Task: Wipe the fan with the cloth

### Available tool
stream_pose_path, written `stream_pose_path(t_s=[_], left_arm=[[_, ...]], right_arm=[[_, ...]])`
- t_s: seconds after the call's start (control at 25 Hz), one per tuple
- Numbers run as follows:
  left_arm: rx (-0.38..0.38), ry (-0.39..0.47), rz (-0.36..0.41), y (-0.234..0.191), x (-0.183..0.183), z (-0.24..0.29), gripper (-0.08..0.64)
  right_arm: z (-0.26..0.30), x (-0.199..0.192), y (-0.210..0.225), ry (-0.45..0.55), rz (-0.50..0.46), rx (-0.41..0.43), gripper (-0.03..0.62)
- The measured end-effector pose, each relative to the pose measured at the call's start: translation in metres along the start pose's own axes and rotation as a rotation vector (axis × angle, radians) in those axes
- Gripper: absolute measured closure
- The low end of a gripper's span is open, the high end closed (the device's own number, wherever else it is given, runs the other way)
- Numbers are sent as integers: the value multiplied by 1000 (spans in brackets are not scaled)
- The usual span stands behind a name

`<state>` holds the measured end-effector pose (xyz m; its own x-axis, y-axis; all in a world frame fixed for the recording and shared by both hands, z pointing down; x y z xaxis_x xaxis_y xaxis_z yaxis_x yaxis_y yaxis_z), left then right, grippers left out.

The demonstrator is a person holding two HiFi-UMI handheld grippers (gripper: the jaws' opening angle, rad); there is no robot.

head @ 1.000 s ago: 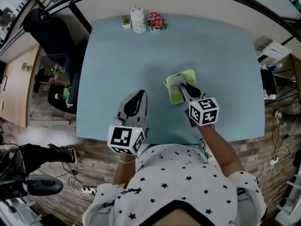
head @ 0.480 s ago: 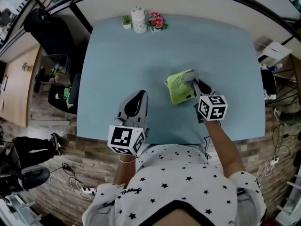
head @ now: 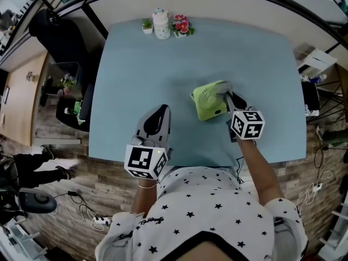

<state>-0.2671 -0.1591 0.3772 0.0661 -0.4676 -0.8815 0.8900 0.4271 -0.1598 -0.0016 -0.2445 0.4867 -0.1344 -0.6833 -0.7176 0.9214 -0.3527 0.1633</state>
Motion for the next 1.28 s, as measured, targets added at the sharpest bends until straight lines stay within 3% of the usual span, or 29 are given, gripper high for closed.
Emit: stream_pose_path(t_s=[0.32,0.72,1.0,1.28], left_arm=[[-15,1,-3,3,-2,2,526],[-4,-3,-13,1,-2,-1,526],[13,-6,-25,-5,-6,-8,526],[7,-3,-29,-7,-6,-5,526]], right_arm=[[-21,4,-38,71,-22,111,557],[-3,-9,-96,5,-117,253,557],[14,-19,-102,-66,-163,255,557],[15,-23,-88,-77,-145,209,557]])
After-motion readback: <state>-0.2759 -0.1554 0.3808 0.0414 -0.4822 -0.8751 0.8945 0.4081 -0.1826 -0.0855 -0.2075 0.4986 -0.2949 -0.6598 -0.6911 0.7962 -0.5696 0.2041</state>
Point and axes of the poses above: the fingertips, and each gripper's own axes: z forward along the fingers, y to its right, x out of its top, the point moved 5 cm from there along -z, backward along the fingers, and after that the axes turned 15 degrees about -y, right-handed, at the moved point
